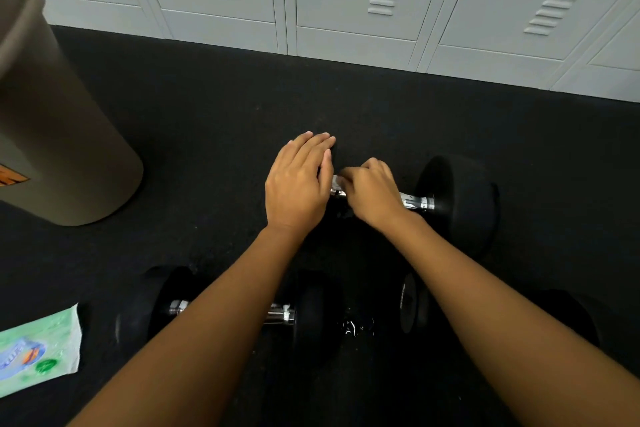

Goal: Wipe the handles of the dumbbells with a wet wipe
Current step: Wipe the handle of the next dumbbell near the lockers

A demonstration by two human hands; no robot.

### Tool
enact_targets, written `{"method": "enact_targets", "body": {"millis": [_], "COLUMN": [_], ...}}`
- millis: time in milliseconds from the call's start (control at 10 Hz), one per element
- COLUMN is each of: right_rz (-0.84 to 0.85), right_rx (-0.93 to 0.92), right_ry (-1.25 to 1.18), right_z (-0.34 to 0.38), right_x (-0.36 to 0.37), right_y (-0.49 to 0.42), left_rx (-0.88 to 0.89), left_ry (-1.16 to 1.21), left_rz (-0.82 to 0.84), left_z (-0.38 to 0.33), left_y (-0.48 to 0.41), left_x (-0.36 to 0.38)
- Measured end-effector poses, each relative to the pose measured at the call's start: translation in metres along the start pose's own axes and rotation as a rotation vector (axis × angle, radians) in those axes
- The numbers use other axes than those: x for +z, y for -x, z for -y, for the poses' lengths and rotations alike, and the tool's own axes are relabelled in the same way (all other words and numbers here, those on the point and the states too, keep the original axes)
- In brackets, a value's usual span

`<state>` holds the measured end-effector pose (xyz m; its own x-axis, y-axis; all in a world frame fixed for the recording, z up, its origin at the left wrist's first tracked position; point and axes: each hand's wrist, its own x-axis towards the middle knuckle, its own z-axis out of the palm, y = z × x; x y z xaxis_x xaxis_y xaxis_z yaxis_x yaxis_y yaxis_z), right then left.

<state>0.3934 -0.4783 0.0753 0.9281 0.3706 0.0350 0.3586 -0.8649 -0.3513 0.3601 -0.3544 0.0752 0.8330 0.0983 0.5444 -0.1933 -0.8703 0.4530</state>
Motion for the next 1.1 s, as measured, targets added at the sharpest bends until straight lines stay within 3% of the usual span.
{"method": "enact_targets", "body": {"millis": [100, 300, 500, 800, 1000, 1100], "right_rz": [0.076, 0.029, 0.353, 0.322, -0.022, -0.116], "right_rx": [0.036, -0.047, 0.123, 0.095, -0.146, -0.109], "right_ry": [0.003, -0.042, -0.083, -0.042, -0.010, -0.034], "right_z": [-0.003, -0.009, -0.008, -0.017, -0.015, -0.018], "right_x": [0.001, -0.007, -0.006, -0.012, -0.006, -0.003], "right_y": [-0.010, 0.008, -0.020, -0.016, 0.011, 0.012], "left_rx": [0.000, 0.003, 0.005, 0.005, 0.000, -0.005], "left_ry": [0.001, 0.009, 0.011, 0.016, 0.014, 0.012], "left_rz": [-0.001, -0.013, -0.011, -0.018, -0.022, -0.012], "left_z": [0.001, 0.002, 0.003, 0.003, 0.002, 0.000], "left_y": [0.000, 0.000, 0.000, 0.000, 0.001, 0.001], "left_x": [0.000, 0.002, 0.002, 0.002, 0.002, 0.001]}}
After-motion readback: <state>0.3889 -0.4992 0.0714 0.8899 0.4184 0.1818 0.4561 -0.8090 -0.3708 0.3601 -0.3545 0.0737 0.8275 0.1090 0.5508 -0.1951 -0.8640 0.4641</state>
